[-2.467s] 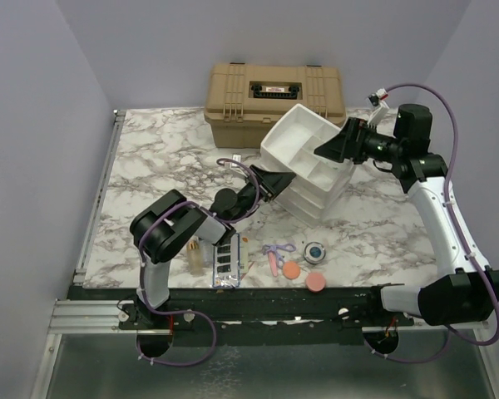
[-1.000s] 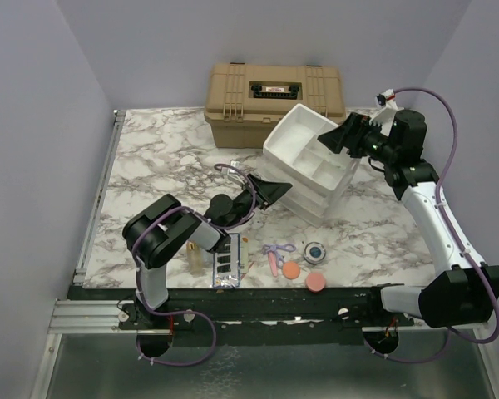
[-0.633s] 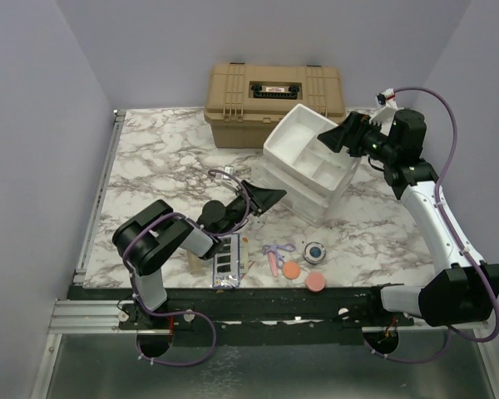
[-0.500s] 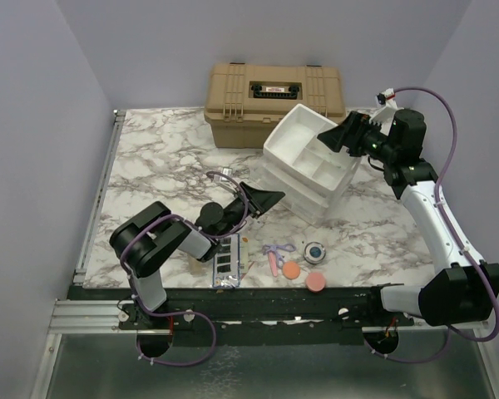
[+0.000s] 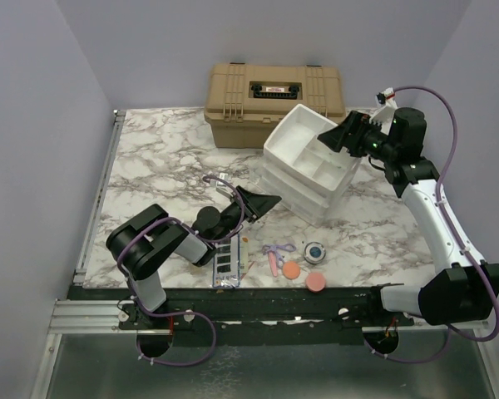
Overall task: Organize the makeup
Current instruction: Open the drawer in the storage box.
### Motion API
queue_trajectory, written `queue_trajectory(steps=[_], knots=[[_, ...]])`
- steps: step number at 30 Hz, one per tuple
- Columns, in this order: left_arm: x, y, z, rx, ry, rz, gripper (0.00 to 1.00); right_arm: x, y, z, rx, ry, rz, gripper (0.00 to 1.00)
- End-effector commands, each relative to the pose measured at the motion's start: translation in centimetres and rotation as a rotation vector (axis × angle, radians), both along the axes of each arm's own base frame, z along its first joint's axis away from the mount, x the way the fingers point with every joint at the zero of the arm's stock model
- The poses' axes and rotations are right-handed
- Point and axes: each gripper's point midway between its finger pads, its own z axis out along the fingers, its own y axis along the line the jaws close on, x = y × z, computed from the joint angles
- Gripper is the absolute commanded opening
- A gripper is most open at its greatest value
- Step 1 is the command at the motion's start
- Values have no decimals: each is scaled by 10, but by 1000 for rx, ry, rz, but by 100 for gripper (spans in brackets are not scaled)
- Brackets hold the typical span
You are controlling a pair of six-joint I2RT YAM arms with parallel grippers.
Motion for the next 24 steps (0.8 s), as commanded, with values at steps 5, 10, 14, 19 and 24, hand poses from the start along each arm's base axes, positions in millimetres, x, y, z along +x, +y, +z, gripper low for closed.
queue_trajectory(steps=[5,10,14,19,24], knots=[[-24,21,80,-220,-233,2,68,-30,7,-15,-21,156,91,90],[-23,13,90,-242,-259,-28,68,-40,14,3,-33,108,174,90],[-24,11,94,-245,-272,-38,69,-58,31,28,-18,25,308,90],[-21,10,77,-223,-227,-34,69,-80,60,47,-52,-28,416,90],[-28,12,73,-196,-242,-45,69,-93,106,14,-140,77,460,89]])
